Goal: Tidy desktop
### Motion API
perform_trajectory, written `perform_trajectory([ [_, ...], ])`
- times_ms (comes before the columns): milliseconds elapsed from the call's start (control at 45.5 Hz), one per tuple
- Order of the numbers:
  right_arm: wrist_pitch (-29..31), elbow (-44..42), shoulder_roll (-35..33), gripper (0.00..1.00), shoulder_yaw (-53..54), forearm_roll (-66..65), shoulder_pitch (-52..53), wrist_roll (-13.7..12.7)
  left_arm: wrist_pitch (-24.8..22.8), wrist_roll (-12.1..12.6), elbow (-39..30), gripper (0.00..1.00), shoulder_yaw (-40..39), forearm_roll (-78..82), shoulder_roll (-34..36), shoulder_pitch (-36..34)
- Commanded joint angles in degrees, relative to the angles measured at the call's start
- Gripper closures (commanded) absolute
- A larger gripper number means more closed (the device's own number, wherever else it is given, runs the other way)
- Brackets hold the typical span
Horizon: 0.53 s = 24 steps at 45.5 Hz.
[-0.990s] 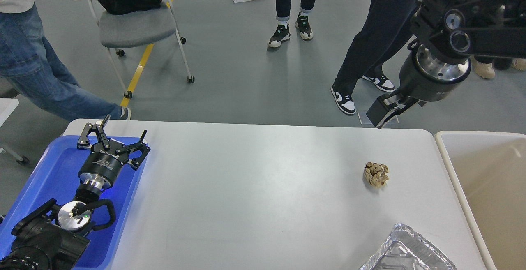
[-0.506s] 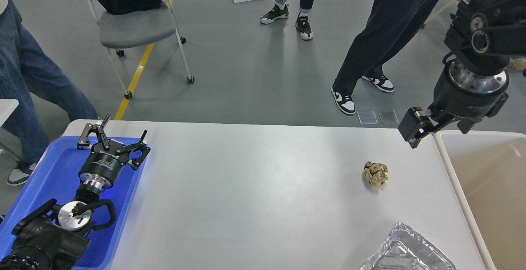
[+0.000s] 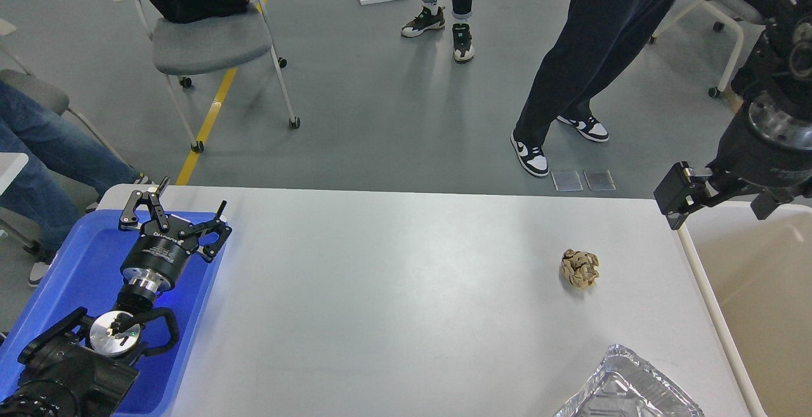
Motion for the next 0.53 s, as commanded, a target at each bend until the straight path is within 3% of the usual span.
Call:
perform_trajectory([
  [0, -0.2, 0.7, -0.4, 0.00, -0.6, 0.5, 0.8, 0.1, 0.0, 0.0, 0.0, 0.00, 0.0, 0.0, 0.0, 0.0],
  [506, 0.6, 0.7, -0.5, 0.00, 0.8, 0.6, 1.4, 0.2, 0.0, 0.0, 0.0, 0.00, 0.0, 0.0, 0.0, 0.0],
])
